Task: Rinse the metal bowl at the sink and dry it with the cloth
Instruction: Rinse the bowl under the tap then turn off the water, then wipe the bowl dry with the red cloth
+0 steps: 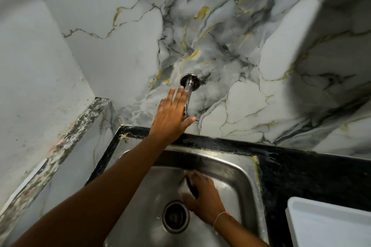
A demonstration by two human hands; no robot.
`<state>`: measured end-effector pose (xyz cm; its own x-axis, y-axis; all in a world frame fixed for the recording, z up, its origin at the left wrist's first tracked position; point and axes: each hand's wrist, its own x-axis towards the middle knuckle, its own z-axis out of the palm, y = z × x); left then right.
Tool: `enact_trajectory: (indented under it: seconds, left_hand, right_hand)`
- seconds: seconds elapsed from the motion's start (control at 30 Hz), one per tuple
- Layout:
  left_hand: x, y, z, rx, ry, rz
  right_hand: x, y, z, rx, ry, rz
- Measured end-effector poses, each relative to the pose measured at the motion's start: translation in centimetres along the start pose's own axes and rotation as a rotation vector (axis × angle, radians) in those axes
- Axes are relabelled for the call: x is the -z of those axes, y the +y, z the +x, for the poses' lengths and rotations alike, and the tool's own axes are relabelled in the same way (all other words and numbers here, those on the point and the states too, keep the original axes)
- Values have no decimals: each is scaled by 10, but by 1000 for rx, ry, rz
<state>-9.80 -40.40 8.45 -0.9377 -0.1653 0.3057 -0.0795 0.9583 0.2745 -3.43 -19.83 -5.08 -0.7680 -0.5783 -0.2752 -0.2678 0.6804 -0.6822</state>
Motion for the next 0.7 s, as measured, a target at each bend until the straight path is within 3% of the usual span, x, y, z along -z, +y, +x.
enact_trajectory:
  seconds: [0.13, 0.23, 0.4, 0.53, 0.7]
  left_hand:
    - [-26, -6, -71, 246, 121, -384]
    - [-54, 5, -128, 504, 48, -603]
    - [-64, 52, -174, 762, -146, -1071]
    - [-52, 95, -183, 911, -209, -1500]
    - [-31, 145, -201, 924, -361, -1755]
  right_hand:
    - [29, -14, -32, -309, 48, 1123]
    - [46, -16, -58, -386, 28, 1509]
    - [49, -22, -92, -391, 100, 1604]
    - [51, -19, -116, -319, 320, 1387]
    - [67, 9, -134, -272, 594, 1142]
